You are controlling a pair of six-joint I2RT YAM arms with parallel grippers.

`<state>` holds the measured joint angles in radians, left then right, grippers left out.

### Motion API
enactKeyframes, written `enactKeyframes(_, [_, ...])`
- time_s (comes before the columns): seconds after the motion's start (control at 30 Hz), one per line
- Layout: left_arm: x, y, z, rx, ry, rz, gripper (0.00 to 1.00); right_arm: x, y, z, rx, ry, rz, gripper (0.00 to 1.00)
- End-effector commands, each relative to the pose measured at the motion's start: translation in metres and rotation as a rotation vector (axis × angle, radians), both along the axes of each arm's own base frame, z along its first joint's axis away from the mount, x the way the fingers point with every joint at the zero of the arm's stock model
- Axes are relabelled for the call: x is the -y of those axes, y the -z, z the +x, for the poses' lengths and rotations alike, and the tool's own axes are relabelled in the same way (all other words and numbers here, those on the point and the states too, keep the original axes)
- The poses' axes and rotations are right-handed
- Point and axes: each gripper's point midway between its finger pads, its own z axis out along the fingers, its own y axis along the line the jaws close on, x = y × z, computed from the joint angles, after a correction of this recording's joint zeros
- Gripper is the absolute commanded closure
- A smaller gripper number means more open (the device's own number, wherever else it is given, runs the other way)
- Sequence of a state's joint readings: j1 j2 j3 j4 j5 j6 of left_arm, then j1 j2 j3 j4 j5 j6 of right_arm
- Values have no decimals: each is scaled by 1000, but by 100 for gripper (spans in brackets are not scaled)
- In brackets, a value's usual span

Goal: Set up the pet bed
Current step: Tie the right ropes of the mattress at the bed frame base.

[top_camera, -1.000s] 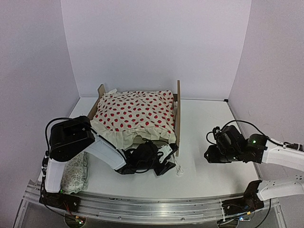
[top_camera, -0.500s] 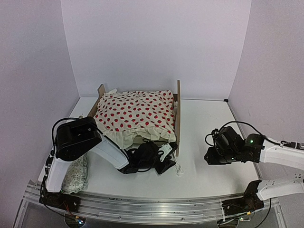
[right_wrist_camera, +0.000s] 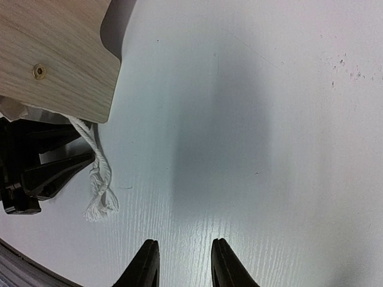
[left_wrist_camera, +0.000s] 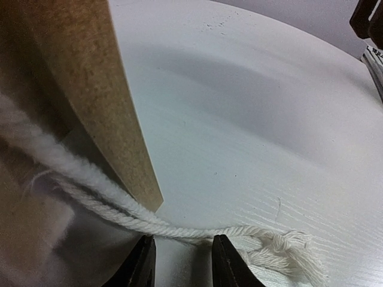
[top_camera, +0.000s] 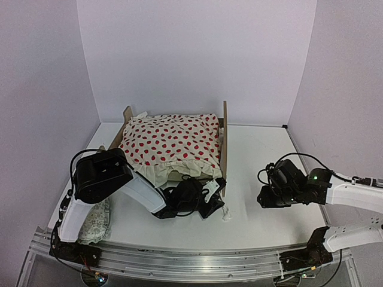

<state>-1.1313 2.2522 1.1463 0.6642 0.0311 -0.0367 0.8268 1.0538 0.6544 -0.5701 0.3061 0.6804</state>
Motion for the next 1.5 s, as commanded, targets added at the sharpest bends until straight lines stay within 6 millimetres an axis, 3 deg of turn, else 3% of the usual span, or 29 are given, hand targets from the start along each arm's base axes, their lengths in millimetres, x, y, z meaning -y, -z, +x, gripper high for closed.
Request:
enactKeyframes(0.0, [5, -8, 15, 21, -55, -39, 70, -3, -7, 2, 2, -4, 13, 69])
enactKeyframes(0.6, [5, -12, 19, 85, -59, -69, 93, -6, -5, 0, -13, -11, 19, 69])
enactKeyframes(0.7, [7, -16, 19, 88, -58, -86, 90, -6, -4, 0, -16, -9, 23, 69])
enactKeyframes(0.83, [7, -20, 21, 87, -71, -101, 73, -6, -5, -1, -16, -6, 26, 69])
enactKeyframes(0.97, [6, -18, 23, 93, -85, -99, 72, -6, -6, -1, -15, -6, 30, 69])
enactKeyframes(1.17, [8, -18, 27, 105, -92, -102, 79, -5, -5, -2, -20, 0, 33, 69])
enactKeyframes(1.37, [7, -17, 24, 105, -83, -97, 99, -3, -5, -3, -20, 4, 33, 69])
enactKeyframes(1.47, [6, -18, 24, 106, -84, -102, 100, -3, -5, -3, -22, 6, 34, 69])
